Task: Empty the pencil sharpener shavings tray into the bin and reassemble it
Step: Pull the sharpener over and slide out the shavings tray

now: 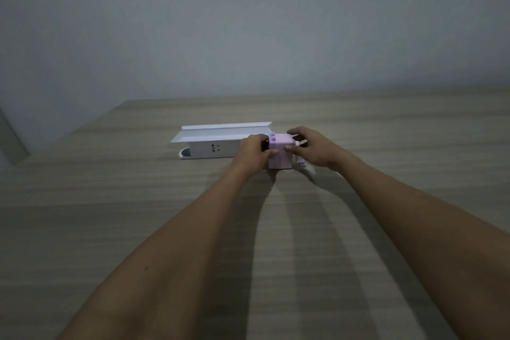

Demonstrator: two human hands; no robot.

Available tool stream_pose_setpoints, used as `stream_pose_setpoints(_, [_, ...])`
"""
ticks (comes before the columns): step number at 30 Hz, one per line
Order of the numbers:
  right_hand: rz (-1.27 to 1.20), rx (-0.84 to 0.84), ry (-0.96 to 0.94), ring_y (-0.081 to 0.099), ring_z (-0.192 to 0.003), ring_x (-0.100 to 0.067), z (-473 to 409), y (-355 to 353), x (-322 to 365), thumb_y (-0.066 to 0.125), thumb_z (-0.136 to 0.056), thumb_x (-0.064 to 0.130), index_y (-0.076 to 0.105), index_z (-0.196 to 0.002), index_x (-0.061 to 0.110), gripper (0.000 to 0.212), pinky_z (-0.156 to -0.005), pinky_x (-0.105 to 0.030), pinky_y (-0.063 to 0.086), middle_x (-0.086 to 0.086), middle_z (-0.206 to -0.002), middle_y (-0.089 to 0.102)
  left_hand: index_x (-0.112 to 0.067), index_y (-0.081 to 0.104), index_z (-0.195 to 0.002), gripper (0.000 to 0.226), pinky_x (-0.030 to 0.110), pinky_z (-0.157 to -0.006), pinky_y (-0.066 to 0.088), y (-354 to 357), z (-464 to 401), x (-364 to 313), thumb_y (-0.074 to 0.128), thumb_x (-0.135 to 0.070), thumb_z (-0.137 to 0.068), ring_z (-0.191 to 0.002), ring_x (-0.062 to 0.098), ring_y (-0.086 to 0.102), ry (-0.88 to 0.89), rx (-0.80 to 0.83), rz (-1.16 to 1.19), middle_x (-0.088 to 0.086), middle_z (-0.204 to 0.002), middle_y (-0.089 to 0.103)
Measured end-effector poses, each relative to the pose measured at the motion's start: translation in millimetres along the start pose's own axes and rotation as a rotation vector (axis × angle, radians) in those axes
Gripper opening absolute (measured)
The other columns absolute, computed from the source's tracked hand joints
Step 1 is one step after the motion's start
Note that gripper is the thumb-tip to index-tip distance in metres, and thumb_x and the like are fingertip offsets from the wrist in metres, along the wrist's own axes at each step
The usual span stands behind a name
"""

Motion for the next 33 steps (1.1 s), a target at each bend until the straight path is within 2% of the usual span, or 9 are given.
stream_pose_setpoints(3, [-0.003,0.029,0.012,0.058,-0.121,-0.034,11,-1,8,0.068,-0.093,0.015,0.050,-0.139,0.004,0.051,-0.071,-0.025,0.053,-0.020,-0.137,0.055,-0.002,0.070,-0.120,0.033,0.034,-0.082,0.052,-7,11,-4,0.074,-0.015,-0.090,-0.101,0.027,0.067,0.008,0.019,0.029,0.016,-0.112,0.074])
stream_pose_setpoints(8, [-0.037,0.045,-0.008,0.059,-0.108,-0.025,44,-4,41,0.068,-0.093,0.016,0.051,-0.138,0.004,0.049,-0.077,-0.029,0.054,-0.020,-0.136,0.055,-0.003,0.071,-0.111,0.026,0.038,-0.085,0.054,-34,44,-20,0.075,-0.015,-0.089,-0.096,0.027,0.069,0.022,-0.002,0.057,0.012,-0.101,0.074])
stream_pose_setpoints(10, [-0.035,0.038,-0.027,0.060,-0.109,-0.028,65,-6,58,0.068,-0.094,0.016,0.051,-0.138,0.004,0.049,-0.080,-0.033,0.053,-0.019,-0.135,0.055,-0.002,0.071,-0.108,0.024,0.038,-0.083,0.053,-47,63,-28,0.076,-0.015,-0.088,-0.092,0.026,0.068,0.023,-0.011,0.076,0.012,-0.097,0.073])
stream_pose_setpoints(12, [-0.031,0.041,-0.038,0.061,-0.115,-0.034,82,-7,70,0.068,-0.094,0.018,0.051,-0.138,0.005,0.049,-0.082,-0.036,0.054,-0.018,-0.133,0.056,0.000,0.071,-0.109,0.026,0.041,-0.086,0.054,-57,80,-33,0.077,-0.014,-0.087,-0.095,0.029,0.069,0.021,-0.024,0.088,0.015,-0.101,0.075])
stream_pose_setpoints(17, [-0.018,0.053,-0.077,0.065,-0.111,-0.031,130,-8,99,0.071,-0.092,0.024,0.054,-0.136,0.008,0.050,-0.087,-0.047,0.059,-0.016,-0.128,0.061,0.002,0.072,-0.117,0.035,0.044,-0.091,0.057,-78,128,-47,0.078,-0.012,-0.085,-0.102,0.030,0.072,0.028,-0.038,0.117,0.018,-0.108,0.077])
stream_pose_setpoints(20, [-0.006,0.049,-0.089,0.067,-0.107,-0.029,158,-6,109,0.071,-0.091,0.026,0.054,-0.136,0.009,0.051,-0.092,-0.046,0.056,-0.013,-0.126,0.063,-0.002,0.071,-0.124,0.039,0.046,-0.095,0.057,-83,156,-54,0.077,-0.008,-0.085,-0.105,0.028,0.072,0.043,-0.005,0.159,0.016,-0.113,0.076])
stream_pose_setpoints(25, [0.006,0.051,-0.100,0.067,-0.107,-0.031,196,0,111,0.072,-0.091,0.023,0.055,-0.135,0.010,0.048,-0.095,-0.045,0.055,-0.015,-0.125,0.063,-0.003,0.072,-0.121,0.038,0.046,-0.095,0.057,-81,195,-59,0.078,-0.011,-0.085,-0.104,0.027,0.073,0.028,0.006,0.160,0.014,-0.112,0.077])
stream_pose_setpoints(30, [0.024,0.067,-0.091,0.066,-0.105,-0.029,224,12,107,0.070,-0.092,0.021,0.052,-0.136,0.008,0.049,-0.090,-0.047,0.057,-0.014,-0.126,0.060,-0.001,0.070,-0.123,0.040,0.042,-0.094,0.058,-68,229,-56,0.078,-0.009,-0.085,-0.102,0.027,0.073,0.002,-0.022,0.188,0.016,-0.112,0.076])
stream_pose_setpoints(33, [0.058,0.069,-0.099,0.065,-0.111,-0.029,228,22,98,0.072,-0.090,0.024,0.054,-0.135,0.009,0.050,-0.096,-0.046,0.055,-0.016,-0.128,0.061,-0.002,0.069,-0.123,0.039,0.038,-0.092,0.058,-60,239,-50,0.078,-0.010,-0.086,-0.101,0.027,0.073,-0.001,-0.015,0.201,0.016,-0.112,0.076])
Point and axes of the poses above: each hand's wrist, its own z-axis away from the middle knuckle, its own y-axis out of the palm, x = y × z, the point moved 6 cm from there along -z, towards the middle knuckle
